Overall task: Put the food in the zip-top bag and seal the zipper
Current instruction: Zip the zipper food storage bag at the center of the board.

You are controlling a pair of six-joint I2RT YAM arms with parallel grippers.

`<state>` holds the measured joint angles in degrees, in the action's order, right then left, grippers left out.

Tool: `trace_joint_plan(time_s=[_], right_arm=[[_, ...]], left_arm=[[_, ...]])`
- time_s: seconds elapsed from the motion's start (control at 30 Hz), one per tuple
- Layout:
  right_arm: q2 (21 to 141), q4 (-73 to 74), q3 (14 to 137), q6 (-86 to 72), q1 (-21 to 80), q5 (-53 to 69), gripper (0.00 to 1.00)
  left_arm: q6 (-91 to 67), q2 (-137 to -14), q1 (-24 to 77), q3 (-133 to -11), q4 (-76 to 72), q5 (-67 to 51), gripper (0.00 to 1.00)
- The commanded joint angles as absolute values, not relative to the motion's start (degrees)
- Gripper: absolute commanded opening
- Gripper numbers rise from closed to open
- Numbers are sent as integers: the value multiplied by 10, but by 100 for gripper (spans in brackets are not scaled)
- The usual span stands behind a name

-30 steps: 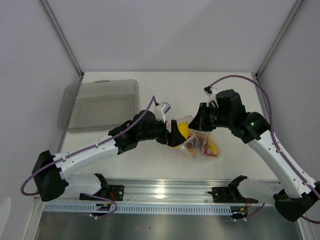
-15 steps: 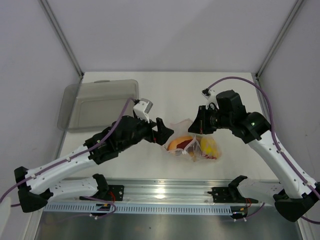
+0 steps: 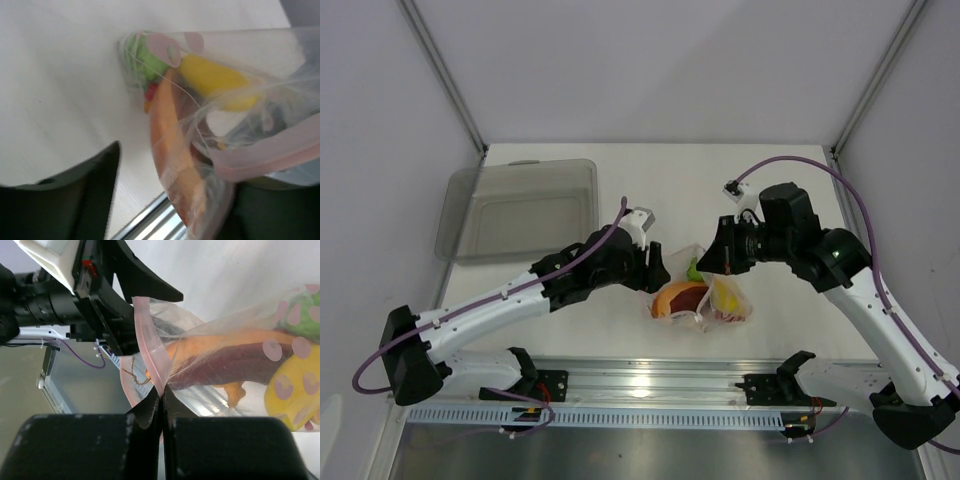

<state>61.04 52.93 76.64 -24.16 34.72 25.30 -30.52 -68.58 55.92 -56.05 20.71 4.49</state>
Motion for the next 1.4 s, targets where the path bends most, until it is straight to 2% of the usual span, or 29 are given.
trace_joint_plan(time_s=[0.0,0.03,0.1,0.13,0.2,0.23,0.27,0.4,0.67,0.7,0.83,1.0,1.1,1.2,1.37], right_arm=[[599,538,792,-218,348,250,0],[600,540,790,-214,348,245,0],[606,541,788,-206,348,242,0],[607,541,788,-202,348,241,1],[610,541,788,-191,348,236,8],[611,542,789,-186,349,232,13],[611,545,789,-180,348,229,24],[605,565,791,-150,348,226,45],[573,637,823,-83,383,239,57],[568,642,822,-81,408,236,63],[558,665,819,-95,494,188,66],[549,664,815,-110,606,135,68],[558,666,809,-118,637,90,68],[575,663,802,-129,668,1,64],[578,608,783,-129,680,-111,50]], left_arm=[[-320,-659,545,-577,180,-28,58],[-321,-658,545,-588,189,-35,45],[-325,-653,543,-596,197,-58,26],[-329,-650,540,-595,198,-66,9],[-337,-641,538,-597,203,-82,1],[-340,-638,537,-600,210,-81,1],[-348,-635,536,-604,225,-81,1],[-395,-624,528,-616,263,-86,1],[-532,-559,528,-617,279,-24,1],[-541,-552,528,-617,283,-13,1],[-594,-512,526,-613,288,47,1],[-599,-511,519,-633,294,61,1],[-602,-520,519,-640,295,51,1],[-607,-523,519,-636,287,43,1],[-612,-522,519,-628,283,39,1]])
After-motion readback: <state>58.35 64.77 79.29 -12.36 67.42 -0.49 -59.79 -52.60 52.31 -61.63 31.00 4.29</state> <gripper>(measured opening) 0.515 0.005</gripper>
